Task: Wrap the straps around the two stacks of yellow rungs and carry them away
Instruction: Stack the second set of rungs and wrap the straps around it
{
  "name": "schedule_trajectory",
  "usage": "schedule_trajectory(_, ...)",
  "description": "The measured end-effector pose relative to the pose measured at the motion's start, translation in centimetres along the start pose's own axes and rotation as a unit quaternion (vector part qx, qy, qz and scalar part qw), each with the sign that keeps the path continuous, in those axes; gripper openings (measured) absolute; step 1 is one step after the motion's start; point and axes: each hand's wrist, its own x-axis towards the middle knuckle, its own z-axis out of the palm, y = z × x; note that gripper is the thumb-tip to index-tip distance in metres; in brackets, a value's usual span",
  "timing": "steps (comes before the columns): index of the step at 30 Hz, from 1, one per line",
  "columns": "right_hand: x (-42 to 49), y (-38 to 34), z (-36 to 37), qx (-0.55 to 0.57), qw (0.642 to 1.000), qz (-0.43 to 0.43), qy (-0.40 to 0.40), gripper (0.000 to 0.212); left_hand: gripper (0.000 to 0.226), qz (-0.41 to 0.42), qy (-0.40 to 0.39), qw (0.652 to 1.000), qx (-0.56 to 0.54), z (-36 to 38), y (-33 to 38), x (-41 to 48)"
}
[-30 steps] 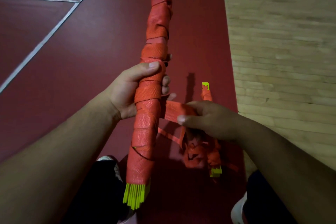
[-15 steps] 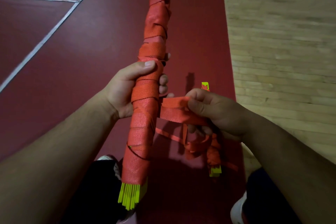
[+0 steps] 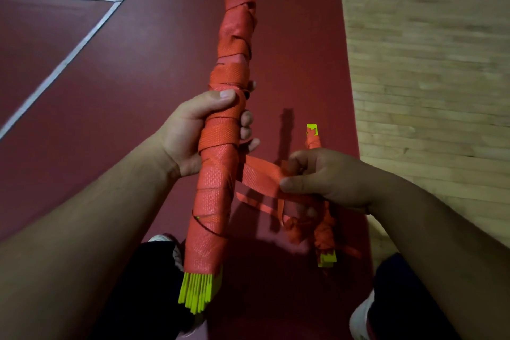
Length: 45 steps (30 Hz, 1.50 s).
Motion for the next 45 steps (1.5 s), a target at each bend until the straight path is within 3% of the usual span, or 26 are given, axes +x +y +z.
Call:
schedule_trajectory(5,-0.6,-0.6,-0.2,-0.058,0.998,0.034,-0.022,0.017,0.074,0.018,0.072,0.997,0.017,0.3,0.3,0.0)
schedule_trajectory(8,-0.8,-0.3,0.0,-0.05,0.998,0.034,-0.016,0.032,0.038,0.033,0.145,0.988,0.031,0.7,0.5,0.2)
schedule_trajectory(10,-0.6,-0.3,0.1,-0.025,1.0,0.016,0.008,0.018,0.027,0.027,0.169,0.985,0.028,0.7,0.6,0.1)
schedule_trajectory(13,-0.2,-0.2,0.0,-0.053,0.998,-0.005,0.037,0.008,0.031,0.014,0.179,0.983,0.041,0.4,0.4,0.0)
schedule_trajectory(19,0.2,0.0,-0.6,-0.114,0.988,-0.007,0.108,0.021,0.036,-0.031,0.256,0.959,0.122,0.5,0.1,0.0)
schedule_trajectory(25,0.5,0.6,-0.4,-0.085,0.987,0.029,0.135,0.026,0.035,-0.013,0.206,0.973,0.107,0.8,0.0,0.2)
schedule_trajectory(28,0.6,0.8,-0.4,-0.147,0.976,0.011,0.16,0.027,0.029,0.014,0.221,0.965,0.141,1.1,0.1,0.3)
schedule_trajectory(32,0.5,0.3,-0.5,-0.203,0.964,-0.035,0.17,0.026,0.027,0.086,0.273,0.928,0.24,1.5,-0.9,0.6)
schedule_trajectory(35,0.2,-0.2,0.0,-0.233,0.949,-0.108,0.184,0.013,0.029,0.09,0.293,0.928,0.211,1.4,-1.1,0.8)
schedule_trajectory(39,-0.4,-0.4,1.1,-0.284,0.925,-0.16,0.197,0.012,0.027,0.084,0.307,0.939,0.131,1.4,-0.7,0.9)
schedule_trajectory(45,-0.2,-0.6,2.7,-0.243,0.944,-0.159,0.158,0.014,0.029,0.095,0.33,0.915,0.211,1.3,-1.5,1.1)
